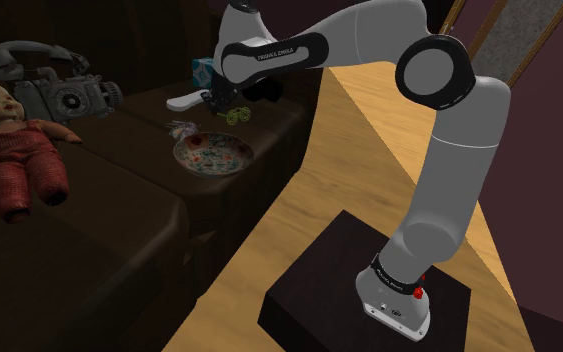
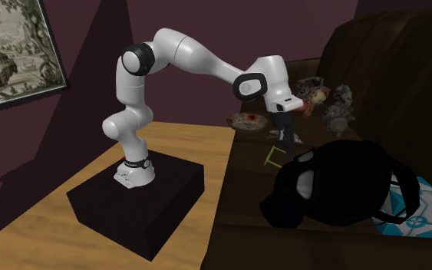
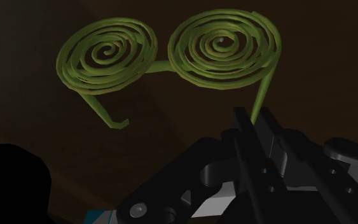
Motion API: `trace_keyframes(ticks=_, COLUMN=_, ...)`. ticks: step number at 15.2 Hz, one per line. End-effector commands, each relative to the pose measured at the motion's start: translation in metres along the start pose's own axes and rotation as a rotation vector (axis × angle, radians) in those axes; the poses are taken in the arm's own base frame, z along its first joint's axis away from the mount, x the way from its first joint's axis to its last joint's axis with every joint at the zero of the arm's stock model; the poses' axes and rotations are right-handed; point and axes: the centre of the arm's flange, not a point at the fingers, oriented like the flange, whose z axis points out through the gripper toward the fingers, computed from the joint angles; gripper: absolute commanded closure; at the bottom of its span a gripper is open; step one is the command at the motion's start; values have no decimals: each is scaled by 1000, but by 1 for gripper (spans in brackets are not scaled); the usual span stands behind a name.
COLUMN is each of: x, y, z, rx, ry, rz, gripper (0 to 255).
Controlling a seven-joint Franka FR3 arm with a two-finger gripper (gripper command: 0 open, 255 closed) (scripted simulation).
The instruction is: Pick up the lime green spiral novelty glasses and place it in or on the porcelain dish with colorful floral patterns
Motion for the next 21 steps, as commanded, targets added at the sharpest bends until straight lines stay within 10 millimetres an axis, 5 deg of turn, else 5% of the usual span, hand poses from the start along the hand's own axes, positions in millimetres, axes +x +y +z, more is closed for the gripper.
trace_keyframes(ticks=1, x=0, y=0, z=0, rx=0, ry=0, rz=0, gripper=255)
trace_keyframes(ticks=6, x=0, y=0, z=0, rx=0, ry=0, rz=0, gripper=255)
trace_keyframes(ticks=21, x=28, y=2, z=-74, rx=0, ry=0, rz=0, gripper=255)
